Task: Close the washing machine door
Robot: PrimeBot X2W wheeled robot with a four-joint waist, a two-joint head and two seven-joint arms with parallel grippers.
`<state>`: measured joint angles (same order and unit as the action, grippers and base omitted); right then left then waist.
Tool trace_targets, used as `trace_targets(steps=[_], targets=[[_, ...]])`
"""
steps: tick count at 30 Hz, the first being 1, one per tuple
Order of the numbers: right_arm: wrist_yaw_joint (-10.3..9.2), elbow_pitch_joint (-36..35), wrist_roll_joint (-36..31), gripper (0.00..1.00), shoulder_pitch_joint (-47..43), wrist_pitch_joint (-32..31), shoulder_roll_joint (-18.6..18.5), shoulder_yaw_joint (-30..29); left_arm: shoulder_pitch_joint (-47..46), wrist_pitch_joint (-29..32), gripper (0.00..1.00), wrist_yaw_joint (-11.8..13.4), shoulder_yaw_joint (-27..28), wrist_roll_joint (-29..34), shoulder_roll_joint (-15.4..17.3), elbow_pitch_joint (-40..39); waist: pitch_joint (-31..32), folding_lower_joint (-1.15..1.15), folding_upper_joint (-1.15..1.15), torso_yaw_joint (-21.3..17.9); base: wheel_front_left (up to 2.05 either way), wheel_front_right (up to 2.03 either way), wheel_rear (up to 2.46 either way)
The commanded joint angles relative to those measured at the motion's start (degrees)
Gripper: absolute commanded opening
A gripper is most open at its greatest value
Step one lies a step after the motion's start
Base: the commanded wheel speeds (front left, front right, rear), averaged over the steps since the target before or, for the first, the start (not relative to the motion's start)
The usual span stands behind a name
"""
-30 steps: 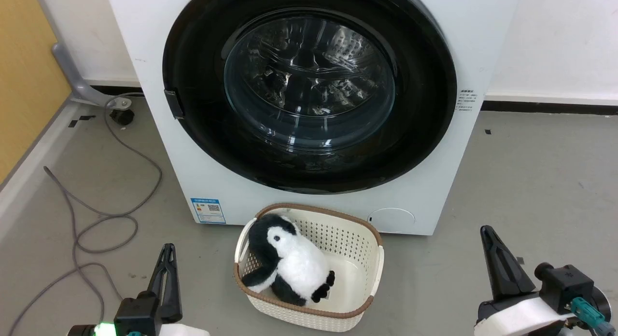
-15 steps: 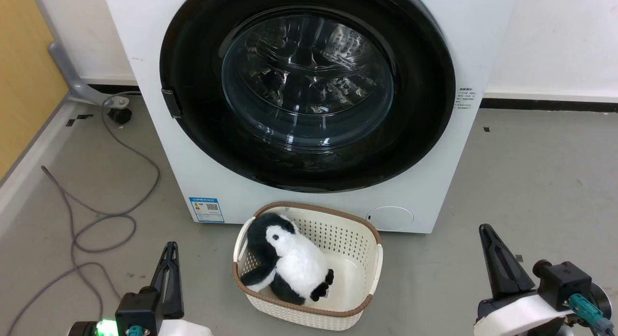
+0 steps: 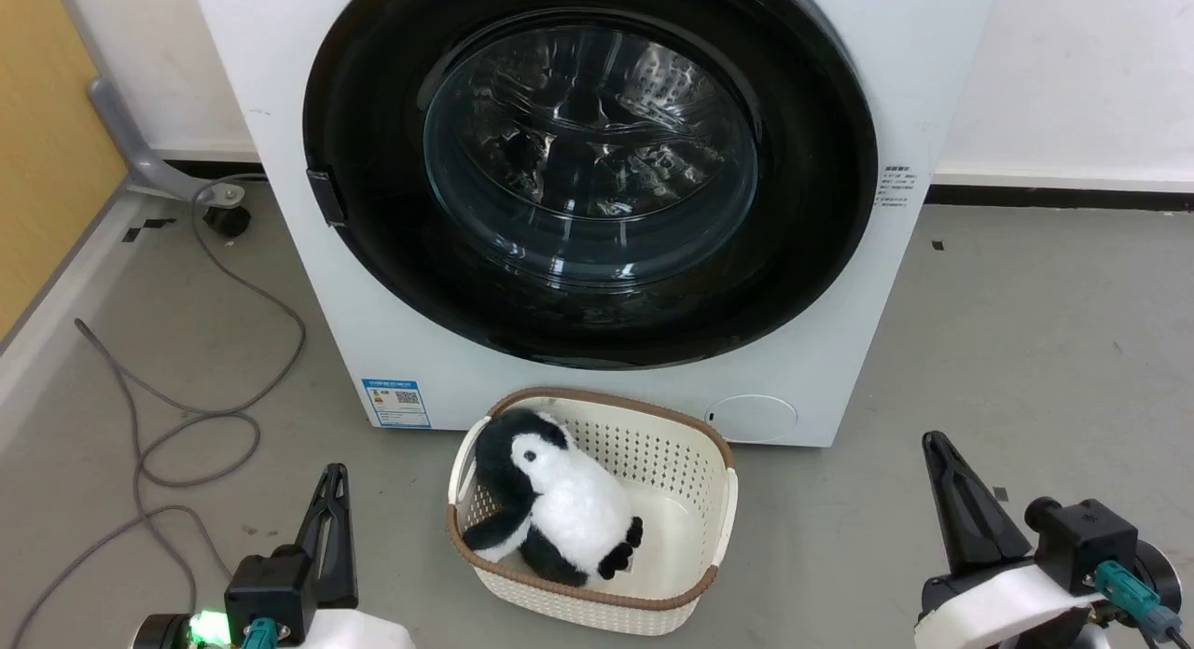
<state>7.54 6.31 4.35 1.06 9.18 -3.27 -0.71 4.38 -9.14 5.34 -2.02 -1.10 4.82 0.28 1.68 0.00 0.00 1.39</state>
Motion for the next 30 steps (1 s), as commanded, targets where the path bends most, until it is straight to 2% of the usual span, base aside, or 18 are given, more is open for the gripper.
trace_targets(steps=[1, 30], targets=[[-0.02, -0.6, -0.7, 0.0, -0.4, -0.2, 0.2, 0.1, -1.0, 0.2, 0.0, -0.2, 0.2, 0.4, -0.1, -0.1, 0.0, 0.0, 0.0, 0.0, 0.0, 0.0, 0.0], [-0.03, -2.8, -2.1, 0.0, -0.7, -3.6, 0.2, 0.3, -2.3, 3.6, 0.0, -2.1, 0.9, 0.7, -0.8, -0.2, -0.7, 0.0, 0.0, -0.5, 0.0, 0.0, 0.0]])
